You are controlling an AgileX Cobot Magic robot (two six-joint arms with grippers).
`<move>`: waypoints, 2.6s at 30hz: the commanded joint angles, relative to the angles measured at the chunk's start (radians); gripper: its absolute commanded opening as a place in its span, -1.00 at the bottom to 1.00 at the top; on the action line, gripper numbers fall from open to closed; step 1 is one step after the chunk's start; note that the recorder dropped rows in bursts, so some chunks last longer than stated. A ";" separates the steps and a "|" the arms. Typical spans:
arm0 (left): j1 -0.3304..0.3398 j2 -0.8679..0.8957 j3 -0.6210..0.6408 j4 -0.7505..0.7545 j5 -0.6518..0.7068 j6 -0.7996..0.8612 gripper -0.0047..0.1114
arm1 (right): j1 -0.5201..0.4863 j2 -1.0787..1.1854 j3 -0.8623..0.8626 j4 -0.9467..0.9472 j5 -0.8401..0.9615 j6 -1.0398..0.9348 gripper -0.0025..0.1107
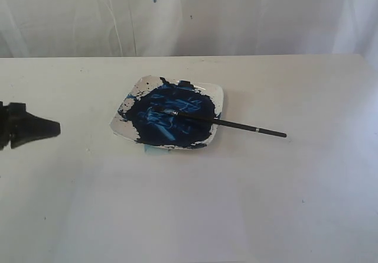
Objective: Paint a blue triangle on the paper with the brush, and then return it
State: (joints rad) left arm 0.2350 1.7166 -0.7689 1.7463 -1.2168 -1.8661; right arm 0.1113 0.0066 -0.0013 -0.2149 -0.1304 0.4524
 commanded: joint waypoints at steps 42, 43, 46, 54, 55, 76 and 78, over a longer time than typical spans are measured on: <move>-0.134 0.030 0.371 -0.002 0.226 0.091 -0.92 | -0.002 -0.007 0.001 0.000 0.011 0.016 -0.96; -0.151 0.030 0.371 -0.002 0.226 0.091 -0.92 | -0.002 -0.007 0.001 0.000 0.011 0.016 -0.96; -0.209 0.030 0.371 -0.018 0.224 0.120 -0.92 | -0.002 -0.007 0.001 0.000 0.013 0.016 -0.96; -0.305 0.030 0.371 -0.081 0.348 0.140 -0.92 | -0.002 -0.007 0.001 0.000 0.013 0.016 -0.96; -0.307 0.030 0.371 -0.081 0.358 0.140 -0.92 | -0.002 -0.007 0.001 0.000 0.013 0.016 -0.96; -0.307 0.018 0.265 -0.053 0.141 0.140 -0.92 | -0.002 -0.007 0.001 0.000 0.013 0.016 -0.96; -0.307 -0.004 0.251 -0.053 0.139 0.135 -0.92 | -0.002 -0.007 0.001 0.000 0.013 0.016 -0.96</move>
State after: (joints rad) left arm -0.0680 1.7408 -0.4999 1.6761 -1.0636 -1.7258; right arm 0.1113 0.0066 -0.0013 -0.2149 -0.1177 0.4684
